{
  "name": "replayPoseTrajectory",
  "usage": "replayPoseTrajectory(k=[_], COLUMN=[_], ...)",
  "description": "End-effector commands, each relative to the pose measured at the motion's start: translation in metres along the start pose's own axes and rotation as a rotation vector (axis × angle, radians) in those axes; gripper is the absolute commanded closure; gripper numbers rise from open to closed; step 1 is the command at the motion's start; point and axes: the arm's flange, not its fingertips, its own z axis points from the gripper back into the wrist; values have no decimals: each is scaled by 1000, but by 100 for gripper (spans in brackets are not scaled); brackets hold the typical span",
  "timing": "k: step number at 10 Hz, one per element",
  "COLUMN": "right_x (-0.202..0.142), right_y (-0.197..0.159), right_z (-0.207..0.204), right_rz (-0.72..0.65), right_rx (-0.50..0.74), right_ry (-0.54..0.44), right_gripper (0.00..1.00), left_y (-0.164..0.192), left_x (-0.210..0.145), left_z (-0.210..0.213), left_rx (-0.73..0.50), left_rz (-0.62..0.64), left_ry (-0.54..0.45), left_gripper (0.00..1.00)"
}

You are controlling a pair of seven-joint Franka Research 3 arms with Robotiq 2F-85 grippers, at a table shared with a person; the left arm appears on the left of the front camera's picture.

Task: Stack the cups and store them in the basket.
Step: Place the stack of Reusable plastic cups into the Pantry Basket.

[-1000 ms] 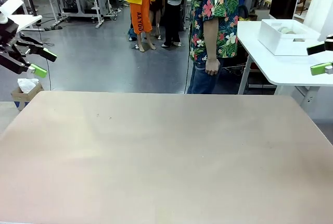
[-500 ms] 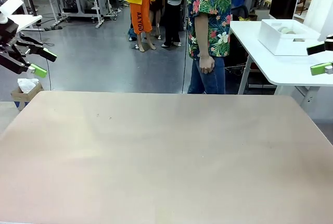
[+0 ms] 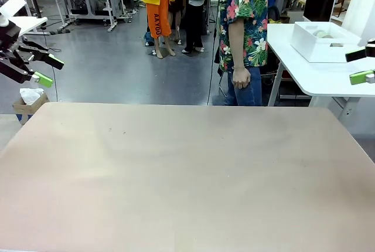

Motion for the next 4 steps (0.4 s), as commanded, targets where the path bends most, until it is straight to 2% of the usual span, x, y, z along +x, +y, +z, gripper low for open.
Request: replayPoseTrajectory(k=[1, 4], right_x=[3, 3], right_y=[-1, -1], right_z=[0, 0], right_rz=[8, 8], right_rx=[-4, -4], right_ry=[-26, -26], right_gripper=[0, 0], left_y=[-1, -1], left_x=[0, 0], left_z=[1, 1], left_rx=[-5, -5], left_rz=[2, 2], left_ry=[6, 6], left_gripper=[0, 0])
